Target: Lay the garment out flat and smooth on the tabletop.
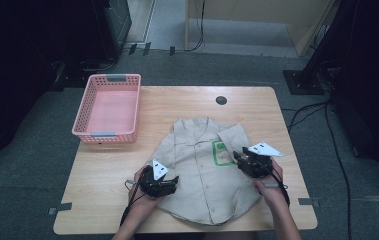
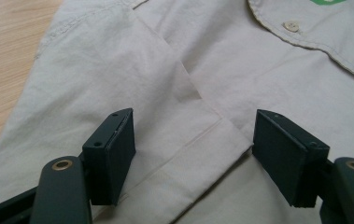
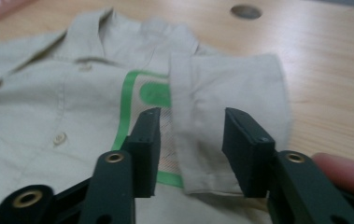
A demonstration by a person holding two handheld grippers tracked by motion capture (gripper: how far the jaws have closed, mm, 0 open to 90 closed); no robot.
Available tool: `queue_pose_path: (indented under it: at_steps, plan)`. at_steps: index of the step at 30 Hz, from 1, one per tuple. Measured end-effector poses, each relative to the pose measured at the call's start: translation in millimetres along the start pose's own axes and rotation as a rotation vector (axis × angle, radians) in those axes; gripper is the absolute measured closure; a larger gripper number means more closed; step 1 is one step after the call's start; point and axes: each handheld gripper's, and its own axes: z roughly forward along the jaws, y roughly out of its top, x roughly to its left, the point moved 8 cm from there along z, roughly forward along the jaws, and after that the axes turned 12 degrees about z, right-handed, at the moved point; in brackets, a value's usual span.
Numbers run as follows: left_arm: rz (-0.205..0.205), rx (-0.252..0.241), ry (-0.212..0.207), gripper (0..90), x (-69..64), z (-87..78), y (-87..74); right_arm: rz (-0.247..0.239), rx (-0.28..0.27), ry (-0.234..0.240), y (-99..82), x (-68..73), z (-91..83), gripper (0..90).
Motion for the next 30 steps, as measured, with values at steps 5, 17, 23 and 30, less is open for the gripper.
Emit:
queue_pose_path:
  at_steps: [5,17,23,30]
  plan:
    - [-0.001,0.0,0.001,30.5,0.0,0.1,0.0,-0.057,0.075,-0.054,-13.5,1.8,32.3,46.4]
    - [-0.003,0.0,0.003,30.5,0.3,0.1,0.0,0.002,0.168,-0.102,-16.0,-19.1,67.3,85.1]
    - [-0.004,0.0,0.004,30.5,0.4,0.0,0.0,0.05,0.141,-0.109,-2.6,-28.9,63.2,87.9]
    - [-0.004,0.0,0.005,30.5,0.4,0.1,0.0,0.162,0.068,-0.148,20.0,-62.3,52.9,87.9]
